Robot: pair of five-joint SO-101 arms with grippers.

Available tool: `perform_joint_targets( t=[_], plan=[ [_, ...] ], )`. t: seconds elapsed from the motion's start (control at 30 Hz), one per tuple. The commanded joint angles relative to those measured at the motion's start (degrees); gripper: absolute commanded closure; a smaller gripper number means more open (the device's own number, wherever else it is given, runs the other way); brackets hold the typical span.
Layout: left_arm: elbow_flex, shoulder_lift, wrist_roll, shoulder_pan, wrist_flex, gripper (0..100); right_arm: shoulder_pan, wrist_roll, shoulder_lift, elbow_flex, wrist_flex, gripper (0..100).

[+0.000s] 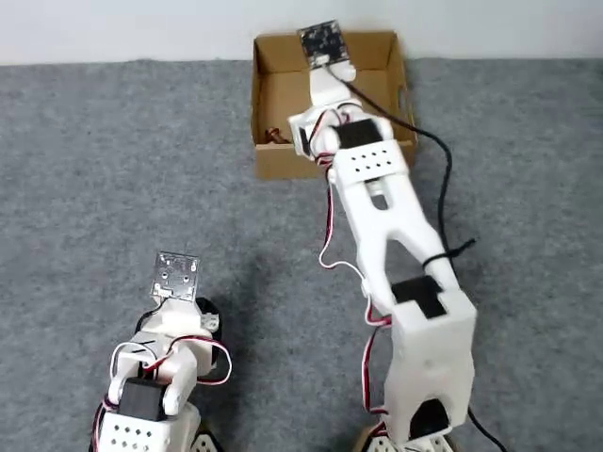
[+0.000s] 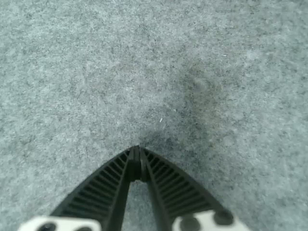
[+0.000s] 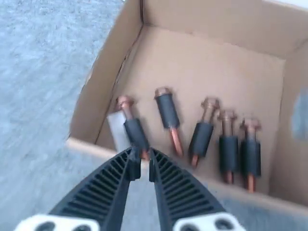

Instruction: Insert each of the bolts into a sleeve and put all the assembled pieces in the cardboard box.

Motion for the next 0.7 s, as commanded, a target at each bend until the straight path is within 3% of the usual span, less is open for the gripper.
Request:
perform_joint_targets(
  t=[0.0,0.27,0.67],
  plan=[
    [-0.40,-0.53,-0.44,-0.09,0.18,99,-0.40,-1.49,-7.87,-1.58,7.96,99.1],
    [-0.40,-0.53,-0.44,-0.09,0.18,99,3.38,-7.03,-17.01,-1.41,24.04,99.1],
    [-0.40,-0.53,-0.44,-0.09,0.18,99,10.95,-7.38,-32.22,-1.32,48.31,99.1]
  ],
)
